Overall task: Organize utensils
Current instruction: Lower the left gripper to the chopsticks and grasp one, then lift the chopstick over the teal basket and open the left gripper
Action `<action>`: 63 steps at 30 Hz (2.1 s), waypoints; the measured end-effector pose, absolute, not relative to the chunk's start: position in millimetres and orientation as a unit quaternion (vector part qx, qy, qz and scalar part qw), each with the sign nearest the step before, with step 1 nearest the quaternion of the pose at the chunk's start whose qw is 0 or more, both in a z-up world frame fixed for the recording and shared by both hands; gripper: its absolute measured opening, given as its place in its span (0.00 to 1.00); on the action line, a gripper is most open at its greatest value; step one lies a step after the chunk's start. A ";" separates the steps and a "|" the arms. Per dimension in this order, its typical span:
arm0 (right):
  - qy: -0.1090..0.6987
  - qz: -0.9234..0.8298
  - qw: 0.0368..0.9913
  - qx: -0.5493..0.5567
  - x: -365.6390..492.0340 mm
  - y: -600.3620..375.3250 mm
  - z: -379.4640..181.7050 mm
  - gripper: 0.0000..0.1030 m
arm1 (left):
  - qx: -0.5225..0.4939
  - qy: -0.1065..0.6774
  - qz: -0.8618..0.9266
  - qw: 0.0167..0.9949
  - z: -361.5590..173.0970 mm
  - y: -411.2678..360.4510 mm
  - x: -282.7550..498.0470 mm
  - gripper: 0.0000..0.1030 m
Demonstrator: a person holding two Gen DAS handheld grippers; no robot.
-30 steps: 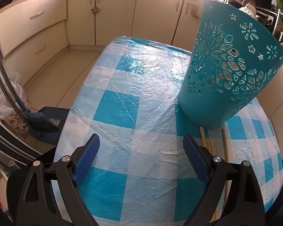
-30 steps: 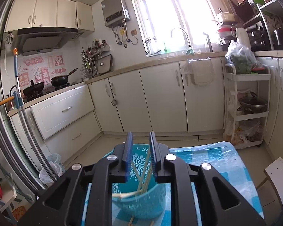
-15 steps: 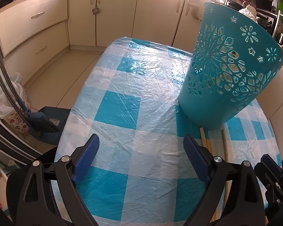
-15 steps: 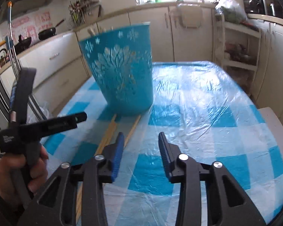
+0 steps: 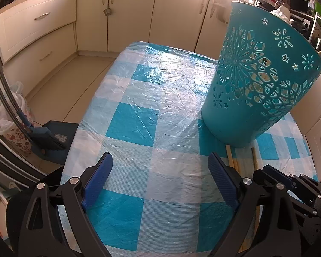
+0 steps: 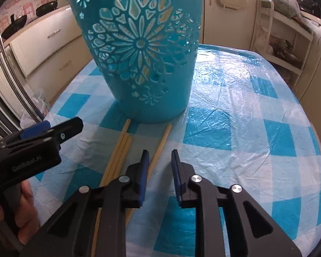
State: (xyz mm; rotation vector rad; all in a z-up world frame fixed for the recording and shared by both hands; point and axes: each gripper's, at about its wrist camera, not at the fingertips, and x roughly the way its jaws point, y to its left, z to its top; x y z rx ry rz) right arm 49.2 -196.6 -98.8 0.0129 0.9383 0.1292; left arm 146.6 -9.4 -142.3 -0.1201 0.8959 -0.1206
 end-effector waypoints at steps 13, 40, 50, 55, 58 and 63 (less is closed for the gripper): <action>0.447 0.057 0.892 0.036 20.9 -248.0 -100.2 0.07 | 0.024 0.453 -0.125 0.882 -144.6 -53.0 138.6 0.84; 0.444 0.066 0.892 0.056 22.7 -252.9 -99.5 0.07 | 0.047 0.493 -0.134 0.858 -142.7 -86.4 153.6 0.07; 0.443 0.060 0.891 0.078 27.1 -262.3 -99.9 0.08 | 0.060 0.478 -0.138 0.865 -144.0 -89.5 151.4 0.07; 0.442 0.063 0.892 0.067 26.6 -258.0 -99.8 0.13 | 0.063 0.473 -0.132 0.869 -145.3 -92.3 151.1 0.07; 0.441 0.064 0.893 0.063 26.4 -256.3 -99.9 0.15 | 0.069 0.469 -0.133 0.870 -145.7 -94.4 150.0 0.07; 0.440 0.070 0.893 0.059 25.7 -254.3 -99.4 0.20 | 0.043 0.480 -0.139 0.865 -142.8 -86.7 147.7 0.05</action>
